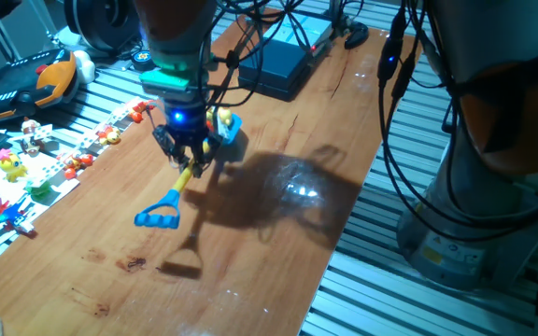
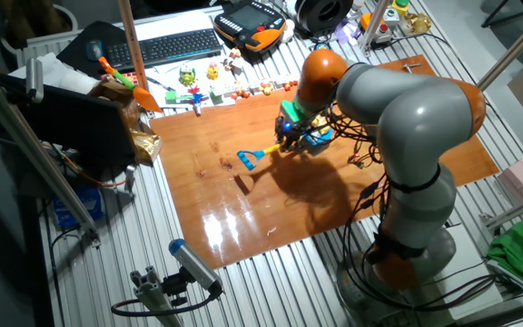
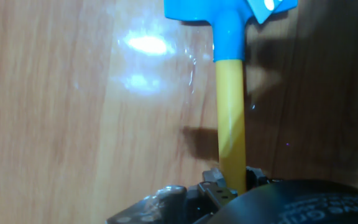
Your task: Use a shovel to scoop up an object
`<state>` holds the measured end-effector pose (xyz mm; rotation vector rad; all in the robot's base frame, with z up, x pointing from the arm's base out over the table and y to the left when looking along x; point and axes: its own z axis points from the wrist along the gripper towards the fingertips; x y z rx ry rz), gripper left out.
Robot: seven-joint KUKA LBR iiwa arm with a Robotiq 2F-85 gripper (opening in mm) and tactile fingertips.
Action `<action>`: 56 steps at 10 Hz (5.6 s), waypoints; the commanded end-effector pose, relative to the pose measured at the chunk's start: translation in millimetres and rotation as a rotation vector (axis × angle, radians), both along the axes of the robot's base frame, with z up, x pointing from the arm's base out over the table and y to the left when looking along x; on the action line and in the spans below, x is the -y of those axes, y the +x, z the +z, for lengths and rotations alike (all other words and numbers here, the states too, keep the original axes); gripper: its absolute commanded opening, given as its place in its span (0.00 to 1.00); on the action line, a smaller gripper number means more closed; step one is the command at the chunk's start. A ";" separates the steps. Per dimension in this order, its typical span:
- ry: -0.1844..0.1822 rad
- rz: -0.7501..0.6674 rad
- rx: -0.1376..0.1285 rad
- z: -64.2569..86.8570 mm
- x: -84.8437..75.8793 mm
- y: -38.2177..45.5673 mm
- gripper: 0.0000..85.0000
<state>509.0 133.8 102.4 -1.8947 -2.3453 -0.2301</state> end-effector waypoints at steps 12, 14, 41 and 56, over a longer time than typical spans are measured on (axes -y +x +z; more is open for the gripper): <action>-0.049 0.229 0.011 -21.7 -36.3 -23.1 0.01; -0.050 0.264 0.016 -24.7 -39.0 -25.6 0.01; -0.084 0.406 -0.017 -51.1 -54.4 -23.9 0.39; -0.094 0.977 -0.013 39.1 71.7 7.3 0.01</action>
